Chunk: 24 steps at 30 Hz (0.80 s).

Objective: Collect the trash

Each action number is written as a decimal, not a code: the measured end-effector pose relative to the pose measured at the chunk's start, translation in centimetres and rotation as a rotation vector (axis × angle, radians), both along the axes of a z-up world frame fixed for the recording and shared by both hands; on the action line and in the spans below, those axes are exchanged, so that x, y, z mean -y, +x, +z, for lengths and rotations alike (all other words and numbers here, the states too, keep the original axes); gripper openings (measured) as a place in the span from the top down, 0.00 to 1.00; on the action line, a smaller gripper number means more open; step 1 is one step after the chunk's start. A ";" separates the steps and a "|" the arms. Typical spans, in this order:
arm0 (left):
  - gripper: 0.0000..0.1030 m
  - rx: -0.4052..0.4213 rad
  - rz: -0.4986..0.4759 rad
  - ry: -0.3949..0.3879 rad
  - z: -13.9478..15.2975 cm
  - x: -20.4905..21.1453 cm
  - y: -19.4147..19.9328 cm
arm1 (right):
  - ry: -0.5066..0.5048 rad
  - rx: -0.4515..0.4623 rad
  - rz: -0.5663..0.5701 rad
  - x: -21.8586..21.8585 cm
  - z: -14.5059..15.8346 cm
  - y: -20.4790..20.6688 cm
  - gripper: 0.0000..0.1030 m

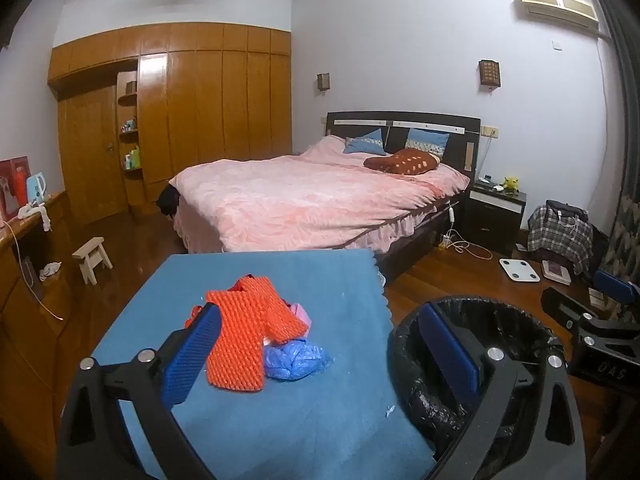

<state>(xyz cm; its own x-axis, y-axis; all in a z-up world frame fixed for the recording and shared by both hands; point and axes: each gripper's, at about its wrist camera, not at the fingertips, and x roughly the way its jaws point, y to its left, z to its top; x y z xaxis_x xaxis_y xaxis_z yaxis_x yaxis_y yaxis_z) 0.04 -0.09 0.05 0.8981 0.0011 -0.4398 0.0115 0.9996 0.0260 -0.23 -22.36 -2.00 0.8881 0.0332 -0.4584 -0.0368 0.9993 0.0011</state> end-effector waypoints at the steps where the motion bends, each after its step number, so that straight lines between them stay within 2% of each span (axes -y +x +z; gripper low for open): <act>1: 0.06 0.014 -0.001 -0.014 0.0 -0.1 -0.2 | 0.000 -0.002 0.000 0.0 0.0 0.0 0.05; 24: 0.06 0.016 0.002 -0.006 0.1 0.0 -0.2 | 0.010 -0.005 -0.001 0.1 -0.2 0.0 0.05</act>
<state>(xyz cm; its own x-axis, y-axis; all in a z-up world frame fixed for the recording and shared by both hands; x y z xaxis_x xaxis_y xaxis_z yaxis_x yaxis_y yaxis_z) -0.15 -0.07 0.11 0.9050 0.0005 -0.4255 0.0090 0.9998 0.0203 -0.24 -22.43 -2.17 0.8860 0.0374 -0.4622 -0.0360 0.9993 0.0117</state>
